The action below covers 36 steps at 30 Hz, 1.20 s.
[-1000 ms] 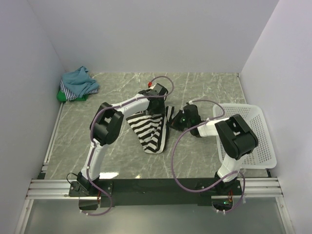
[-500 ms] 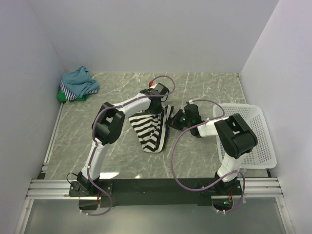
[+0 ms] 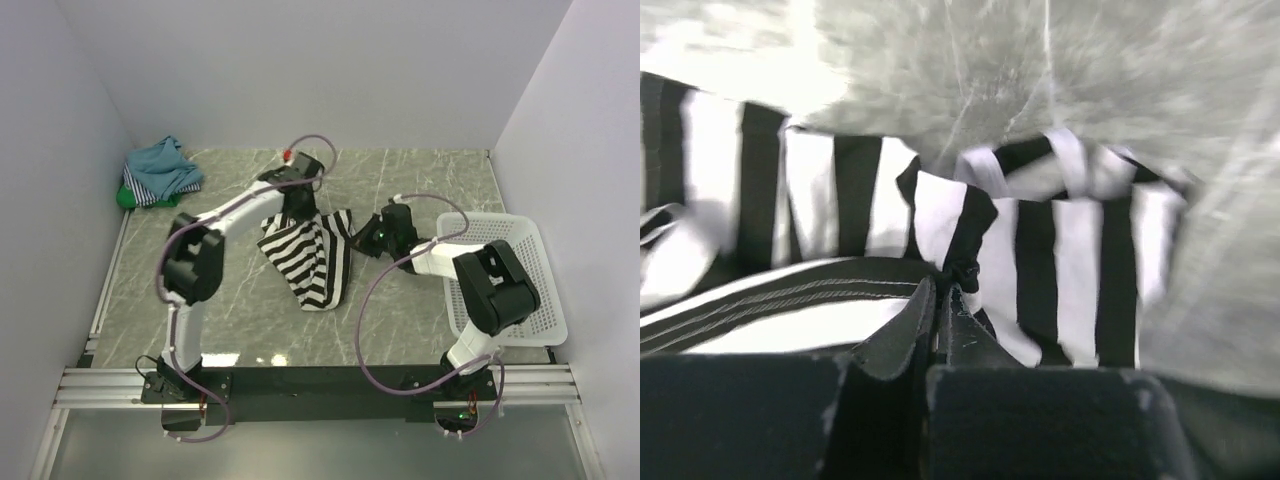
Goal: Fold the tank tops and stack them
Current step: Flatten the tank top out
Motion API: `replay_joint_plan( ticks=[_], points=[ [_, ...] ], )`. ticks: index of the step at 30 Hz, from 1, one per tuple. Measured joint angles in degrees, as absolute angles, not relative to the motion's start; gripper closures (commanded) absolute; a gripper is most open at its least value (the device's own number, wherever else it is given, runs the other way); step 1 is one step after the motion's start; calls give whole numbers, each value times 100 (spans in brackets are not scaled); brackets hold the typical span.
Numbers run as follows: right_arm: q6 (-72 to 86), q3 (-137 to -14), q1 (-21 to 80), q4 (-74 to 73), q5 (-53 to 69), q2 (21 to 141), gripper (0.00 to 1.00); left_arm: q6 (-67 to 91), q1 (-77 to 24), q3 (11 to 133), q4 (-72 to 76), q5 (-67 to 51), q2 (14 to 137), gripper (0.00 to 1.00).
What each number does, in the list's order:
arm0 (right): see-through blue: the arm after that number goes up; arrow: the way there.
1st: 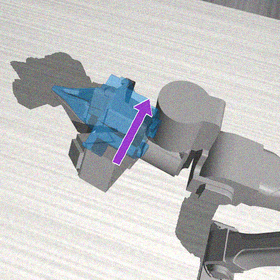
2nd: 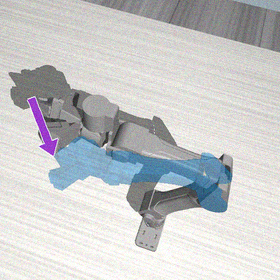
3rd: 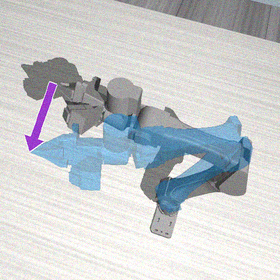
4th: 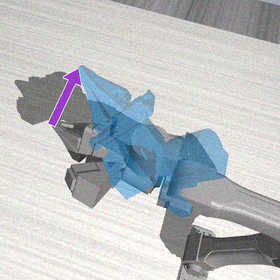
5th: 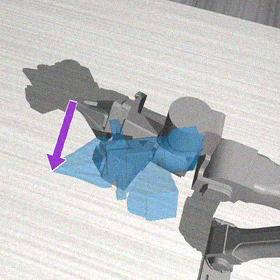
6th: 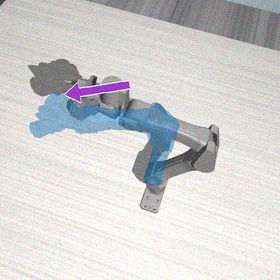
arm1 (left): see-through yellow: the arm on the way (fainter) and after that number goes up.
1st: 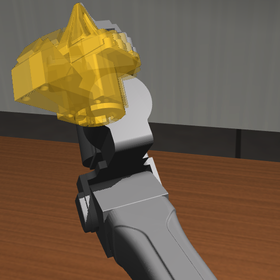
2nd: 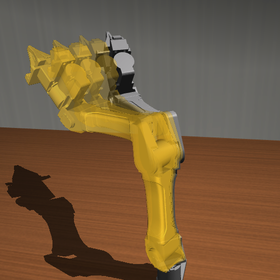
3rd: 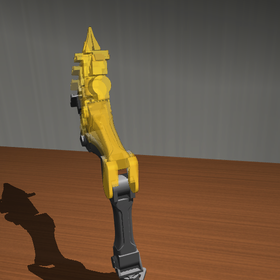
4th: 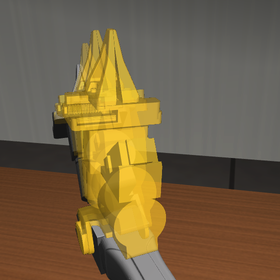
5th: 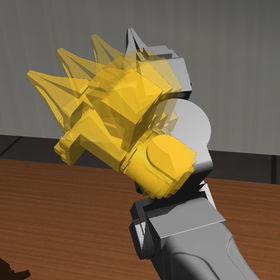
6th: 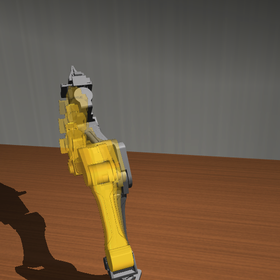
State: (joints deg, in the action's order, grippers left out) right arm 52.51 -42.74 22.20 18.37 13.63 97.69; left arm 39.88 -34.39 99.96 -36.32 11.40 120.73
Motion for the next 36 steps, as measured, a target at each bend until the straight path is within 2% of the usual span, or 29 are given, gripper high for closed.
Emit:
replay_joint_plan(
  ticks=[4, 9, 16, 23, 27, 32, 36],
  points=[
    [5017, -4805, 2209, 1280, 1041, 9435, 100, 4016, -3033, 9535, -3568, 888, 11085, 99],
    [4661, -5701, 2003, 303, 495, 9332, 100, 4007, -1992, 9035, -3356, 827, 9813, 99],
    [4344, -6672, 1726, -596, 176, 9369, 100, 4045, -1446, 8202, -3105, 591, 8982, 99],
    [3946, -8722, 1472, -1509, -283, 9784, 100, 4141, -840, 8114, -3072, 244, 8602, 99],
    [3658, -9258, 1463, -1588, -543, 9618, 100, 4132, -899, 8114, -2762, -113, 8014, 99],
    [3181, -9872, 1457, -2049, -746, 9581, 100, 4062, -1426, 8114, -2362, -237, 7400, 99],
    [2834, -11686, 1455, -2700, -582, 10342, 100, 4075, -1594, 8047, -2259, -148, 7251, 99]
  ],
)
